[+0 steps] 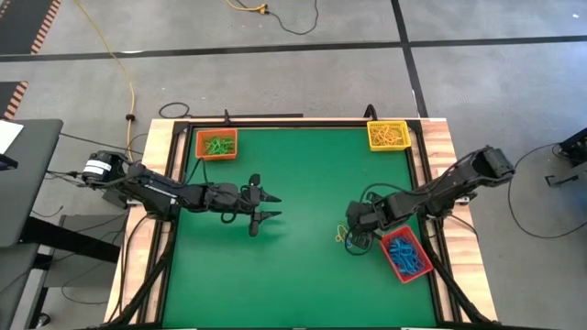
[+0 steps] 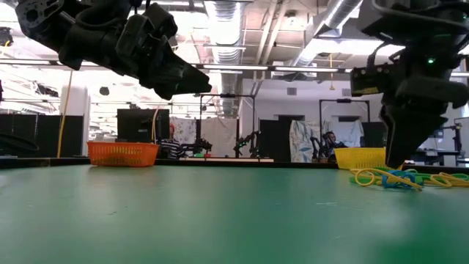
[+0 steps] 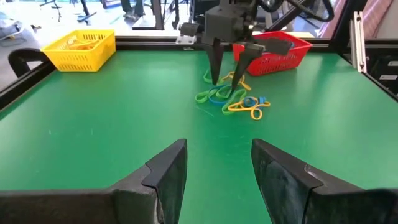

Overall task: Sort rubber bands into baskets
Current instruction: Put the green rubber band into the orange bin

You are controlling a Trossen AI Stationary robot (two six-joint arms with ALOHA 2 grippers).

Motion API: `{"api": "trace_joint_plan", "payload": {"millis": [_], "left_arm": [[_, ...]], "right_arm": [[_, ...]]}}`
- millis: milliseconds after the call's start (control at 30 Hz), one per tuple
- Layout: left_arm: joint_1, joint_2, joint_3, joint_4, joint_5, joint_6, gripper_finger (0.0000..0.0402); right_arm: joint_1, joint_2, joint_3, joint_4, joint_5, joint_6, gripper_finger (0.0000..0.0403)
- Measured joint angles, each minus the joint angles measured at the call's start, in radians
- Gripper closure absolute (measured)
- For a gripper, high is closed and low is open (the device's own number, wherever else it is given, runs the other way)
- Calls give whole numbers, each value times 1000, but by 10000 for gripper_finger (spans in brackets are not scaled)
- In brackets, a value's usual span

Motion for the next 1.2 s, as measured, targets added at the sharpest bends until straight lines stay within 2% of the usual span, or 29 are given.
{"api": "trace_joint_plan", "payload": {"millis": [267, 367, 467, 533, 933, 1200], "left_arm": [[0, 0, 0, 6, 0, 3, 233], [0, 0, 0, 1, 0, -1, 233], [-1, 0, 0, 0, 0, -1, 233], [-1, 0, 0, 1, 0, -2, 233], [-1, 0, 0, 62, -4, 11, 233], [-1, 0, 0, 105, -12, 60, 233]], "right_arm": [[-32, 71, -45, 37, -4, -5, 252], [-28, 87, -42, 43, 22, -7, 294], [-6, 69, -30, 27, 58, -25, 362], [4, 45, -12, 51, 53, -48, 385], [34, -79, 41, 72, 167, -141, 386], [32, -78, 41, 288, 157, -330, 386]]}}
